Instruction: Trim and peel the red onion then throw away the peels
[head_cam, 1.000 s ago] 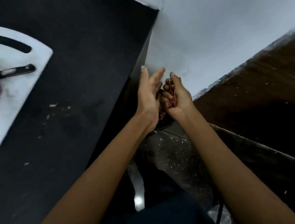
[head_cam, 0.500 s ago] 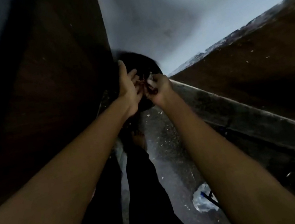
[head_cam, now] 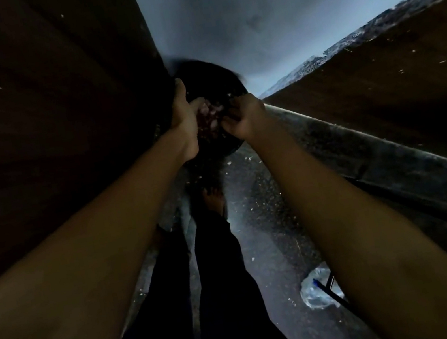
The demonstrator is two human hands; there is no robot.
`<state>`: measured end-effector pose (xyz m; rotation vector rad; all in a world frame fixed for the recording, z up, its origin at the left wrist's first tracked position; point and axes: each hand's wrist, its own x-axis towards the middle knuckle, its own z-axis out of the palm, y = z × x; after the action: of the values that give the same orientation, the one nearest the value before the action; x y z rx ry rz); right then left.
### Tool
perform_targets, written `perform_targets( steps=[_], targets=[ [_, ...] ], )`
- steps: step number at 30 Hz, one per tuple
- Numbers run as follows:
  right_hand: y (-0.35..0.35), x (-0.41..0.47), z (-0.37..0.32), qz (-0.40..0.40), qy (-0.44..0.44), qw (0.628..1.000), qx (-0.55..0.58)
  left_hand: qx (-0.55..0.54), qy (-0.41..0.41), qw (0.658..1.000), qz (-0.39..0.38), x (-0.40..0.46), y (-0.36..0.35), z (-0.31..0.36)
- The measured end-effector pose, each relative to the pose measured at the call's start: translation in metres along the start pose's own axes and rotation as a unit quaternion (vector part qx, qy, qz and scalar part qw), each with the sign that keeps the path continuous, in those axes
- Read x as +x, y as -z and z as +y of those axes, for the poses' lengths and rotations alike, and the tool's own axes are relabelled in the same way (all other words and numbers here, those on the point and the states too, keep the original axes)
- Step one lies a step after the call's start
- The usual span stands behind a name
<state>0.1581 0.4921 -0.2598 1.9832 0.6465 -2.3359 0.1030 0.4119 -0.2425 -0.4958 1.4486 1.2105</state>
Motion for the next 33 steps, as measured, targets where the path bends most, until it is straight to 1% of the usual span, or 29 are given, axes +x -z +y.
perform_targets(
  steps=[3,6,8,9,11,14,17,19,20,22,24,26,29,33],
  targets=[
    [-0.004,-0.009,0.005,0.022,0.051,0.998,-0.035,0.056,-0.027,0.998,0.008,-0.011,-0.008,0.002],
    [-0.012,-0.024,0.008,0.029,0.152,0.982,-0.112,0.114,-0.111,0.986,0.046,-0.021,-0.013,0.005],
    [-0.016,-0.045,0.009,0.052,0.229,0.952,-0.198,0.174,-0.177,0.967,0.053,-0.039,-0.013,0.008],
    [-0.019,-0.059,0.007,0.064,0.269,0.931,-0.24,0.194,-0.212,0.957,0.053,-0.049,-0.012,0.011],
    [-0.025,-0.09,0.002,0.074,0.335,0.89,-0.3,0.208,-0.254,0.944,0.039,-0.073,-0.008,0.018],
    [-0.038,-0.148,0.001,0.046,0.426,0.839,-0.335,0.24,-0.322,0.915,0.04,-0.123,0.011,0.036],
    [-0.058,-0.204,0.01,0.008,0.49,0.802,-0.342,0.28,-0.4,0.87,0.063,-0.18,0.041,0.048],
    [-0.078,-0.242,0.023,-0.026,0.528,0.775,-0.347,0.285,-0.447,0.843,0.094,-0.22,0.068,0.053],
    [-0.087,-0.257,0.029,-0.039,0.544,0.761,-0.351,0.284,-0.458,0.836,0.106,-0.239,0.079,0.054],
    [-0.11,-0.288,0.044,-0.064,0.584,0.723,-0.363,0.275,-0.487,0.818,0.137,-0.277,0.109,0.056],
    [-0.135,-0.313,0.061,-0.092,0.619,0.685,-0.372,0.278,-0.515,0.792,0.175,-0.311,0.142,0.056],
    [-0.158,-0.334,0.081,-0.131,0.639,0.651,-0.389,0.277,-0.533,0.769,0.218,-0.336,0.174,0.055],
    [-0.193,-0.358,0.115,-0.182,0.653,0.607,-0.415,0.255,-0.551,0.748,0.269,-0.364,0.224,0.047],
    [-0.229,-0.373,0.159,-0.228,0.665,0.559,-0.44,0.221,-0.546,0.747,0.309,-0.382,0.28,0.03]
  ],
)
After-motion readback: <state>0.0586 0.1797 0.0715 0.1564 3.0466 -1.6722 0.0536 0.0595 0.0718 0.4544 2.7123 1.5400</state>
